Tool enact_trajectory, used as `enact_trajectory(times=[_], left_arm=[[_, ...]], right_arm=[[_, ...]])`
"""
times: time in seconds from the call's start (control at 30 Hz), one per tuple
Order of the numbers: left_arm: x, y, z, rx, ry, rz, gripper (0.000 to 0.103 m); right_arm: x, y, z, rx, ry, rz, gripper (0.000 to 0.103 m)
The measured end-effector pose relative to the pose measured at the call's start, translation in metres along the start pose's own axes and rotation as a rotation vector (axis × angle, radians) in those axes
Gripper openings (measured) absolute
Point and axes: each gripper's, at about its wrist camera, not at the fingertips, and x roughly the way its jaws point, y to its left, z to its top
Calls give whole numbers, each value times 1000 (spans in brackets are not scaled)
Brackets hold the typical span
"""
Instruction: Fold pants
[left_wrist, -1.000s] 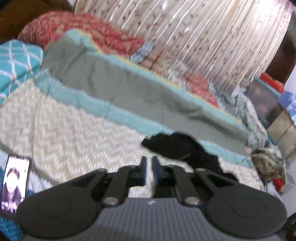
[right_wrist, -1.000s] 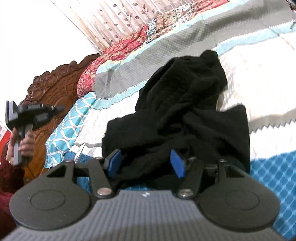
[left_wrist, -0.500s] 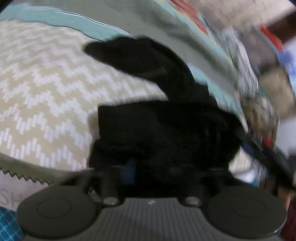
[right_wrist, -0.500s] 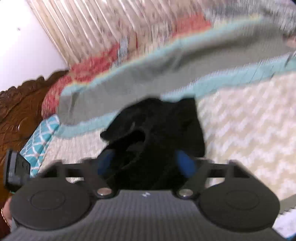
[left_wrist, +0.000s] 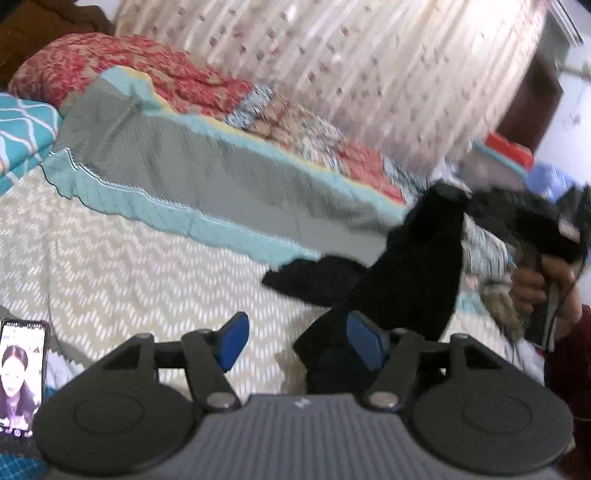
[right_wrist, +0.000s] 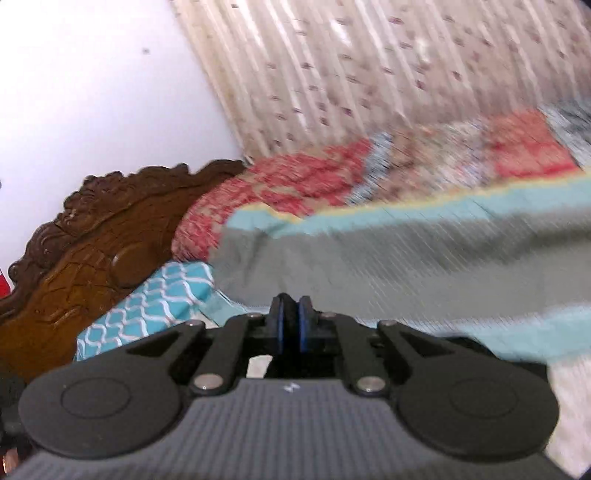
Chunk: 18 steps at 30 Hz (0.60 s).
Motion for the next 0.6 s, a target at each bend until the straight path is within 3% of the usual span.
enact_trajectory(times=[0.07, 0.1, 0.2, 0.27, 0.33, 0.47, 0.6], left_arm=[[11, 3, -1, -52, -7, 19, 82], [19, 4, -4, -82, -2, 36, 83], [40, 17, -14, -169, 44, 27, 86], [57, 34, -25, -229, 81, 14, 94], [79, 47, -33, -263, 138, 29, 94], [124, 67, -52, -332, 276, 94, 94], [147, 66, -62, -439, 333, -21, 93]], right_arm=[[31, 18, 20, -13, -9, 2, 12], [46, 26, 26, -50, -7, 6, 16], [57, 27, 20, -114, 50, -60, 57], [37, 15, -1, -123, 52, -75, 56], [7, -3, -27, -102, 68, -69, 55], [-81, -56, -94, -25, 97, -183, 56], [-166, -117, -152, 204, 132, -336, 57]])
